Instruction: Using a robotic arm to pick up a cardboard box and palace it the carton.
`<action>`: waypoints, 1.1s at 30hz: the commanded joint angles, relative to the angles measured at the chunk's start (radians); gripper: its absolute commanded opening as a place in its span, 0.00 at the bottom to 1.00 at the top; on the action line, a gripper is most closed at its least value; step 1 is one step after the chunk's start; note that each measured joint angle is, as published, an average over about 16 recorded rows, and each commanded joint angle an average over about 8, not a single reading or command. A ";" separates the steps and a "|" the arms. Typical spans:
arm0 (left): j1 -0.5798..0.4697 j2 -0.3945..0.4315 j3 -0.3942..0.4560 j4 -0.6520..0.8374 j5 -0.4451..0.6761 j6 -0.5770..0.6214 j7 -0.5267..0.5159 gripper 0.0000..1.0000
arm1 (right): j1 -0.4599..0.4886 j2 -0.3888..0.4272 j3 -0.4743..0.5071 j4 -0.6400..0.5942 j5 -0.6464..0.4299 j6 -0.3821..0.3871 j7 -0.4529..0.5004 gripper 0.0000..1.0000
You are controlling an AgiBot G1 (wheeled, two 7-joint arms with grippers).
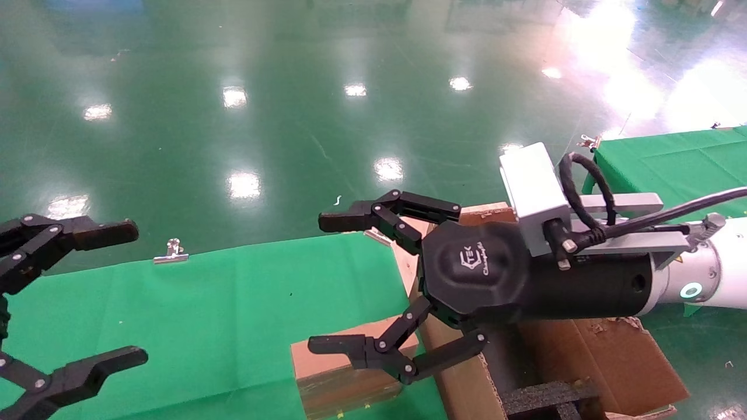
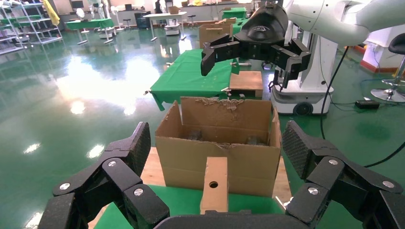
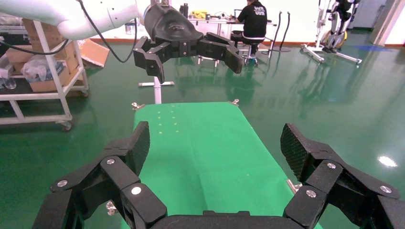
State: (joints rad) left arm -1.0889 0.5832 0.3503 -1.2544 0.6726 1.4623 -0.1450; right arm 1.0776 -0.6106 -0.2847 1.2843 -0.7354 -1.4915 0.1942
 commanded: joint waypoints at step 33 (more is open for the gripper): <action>0.000 0.000 0.000 0.000 0.000 0.000 0.000 0.00 | 0.035 -0.007 -0.044 -0.001 -0.085 -0.011 0.017 1.00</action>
State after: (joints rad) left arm -1.0890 0.5832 0.3503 -1.2544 0.6726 1.4623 -0.1450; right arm 1.1210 -0.6226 -0.3385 1.2811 -0.8429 -1.4994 0.2155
